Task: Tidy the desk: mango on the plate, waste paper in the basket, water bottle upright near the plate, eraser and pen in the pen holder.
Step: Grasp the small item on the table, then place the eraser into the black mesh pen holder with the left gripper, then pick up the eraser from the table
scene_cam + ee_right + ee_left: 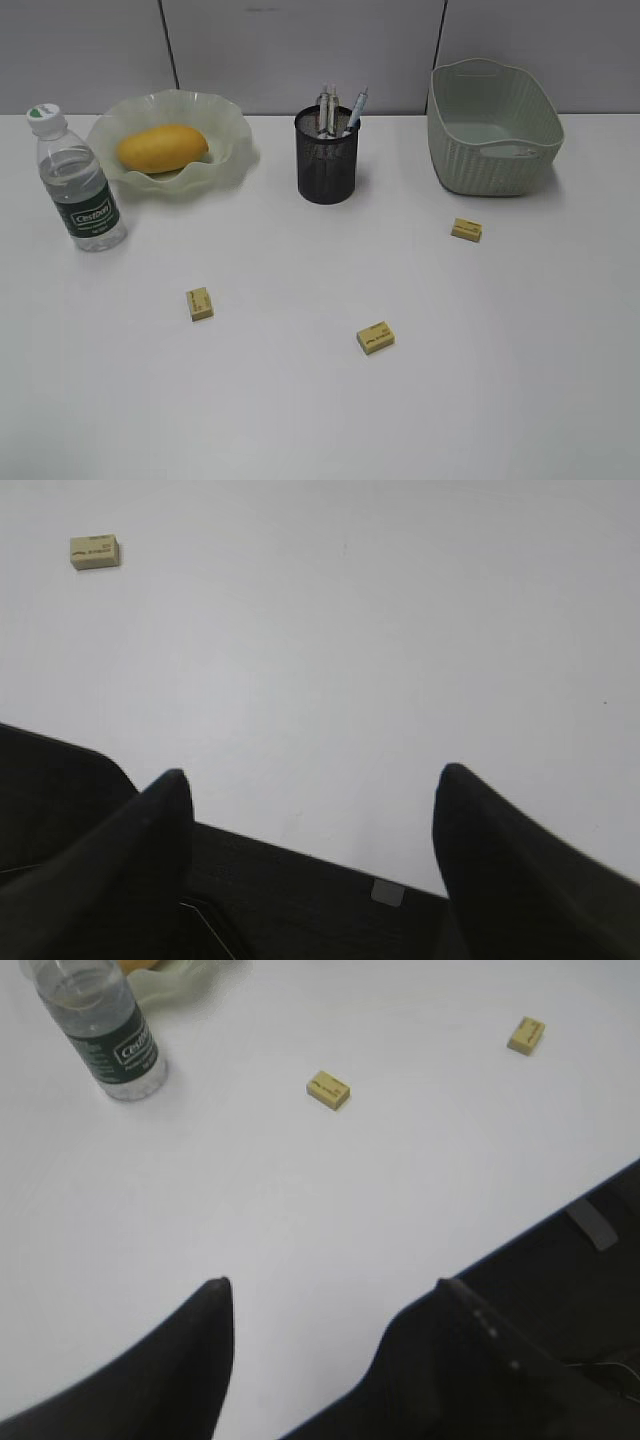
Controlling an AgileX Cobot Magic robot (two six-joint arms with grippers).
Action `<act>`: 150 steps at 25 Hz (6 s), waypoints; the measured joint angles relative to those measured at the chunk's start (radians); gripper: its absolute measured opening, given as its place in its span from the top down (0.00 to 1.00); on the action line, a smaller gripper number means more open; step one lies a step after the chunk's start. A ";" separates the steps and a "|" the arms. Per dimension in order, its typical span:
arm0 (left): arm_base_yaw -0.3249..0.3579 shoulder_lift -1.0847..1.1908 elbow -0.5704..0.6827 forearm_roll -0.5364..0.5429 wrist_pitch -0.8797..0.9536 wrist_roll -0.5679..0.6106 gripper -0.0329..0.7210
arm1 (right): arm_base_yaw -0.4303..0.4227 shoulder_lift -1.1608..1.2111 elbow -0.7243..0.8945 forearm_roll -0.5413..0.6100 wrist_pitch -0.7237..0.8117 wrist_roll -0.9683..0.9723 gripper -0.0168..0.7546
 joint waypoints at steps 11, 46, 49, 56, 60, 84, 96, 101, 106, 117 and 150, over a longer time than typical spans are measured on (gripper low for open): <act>0.000 0.419 -0.134 -0.034 -0.108 0.000 0.33 | 0.000 0.000 0.000 0.000 0.000 0.000 0.22; 0.000 1.704 -0.677 0.012 -0.246 -0.485 0.33 | 0.000 0.000 0.000 0.001 -0.001 0.001 0.22; 0.000 1.709 -0.679 -0.007 -0.291 -0.493 0.33 | 0.000 0.000 0.000 0.001 -0.001 0.001 0.22; 0.000 1.741 -0.685 -0.019 -0.314 -0.496 0.33 | 0.000 0.000 0.000 0.001 -0.001 0.001 0.22; 0.000 1.774 -0.690 -0.020 -0.295 -0.496 0.33 | 0.000 0.000 0.000 0.001 -0.001 0.001 0.22; 0.001 1.792 -1.013 0.000 -0.155 -0.471 0.69 | 0.000 0.000 0.000 0.001 -0.001 0.001 0.22; 0.001 1.792 -1.373 0.006 -0.293 -0.470 0.69 | 0.000 0.000 0.000 0.001 -0.001 0.001 0.22; 0.001 1.830 -1.374 -0.031 -0.404 -0.469 0.69 | 0.000 0.000 0.000 0.001 -0.001 0.001 0.22; 0.001 1.904 -1.374 -0.124 -0.490 -0.466 0.69 | 0.000 0.000 0.000 0.001 -0.002 0.001 0.22; 0.001 2.001 -1.374 -0.260 -0.574 -0.405 0.69 | 0.000 0.000 0.000 0.000 -0.002 0.001 0.22; 0.001 1.747 -1.374 -0.078 -0.053 -0.169 0.43 | 0.000 0.000 0.000 0.000 -0.002 0.002 0.22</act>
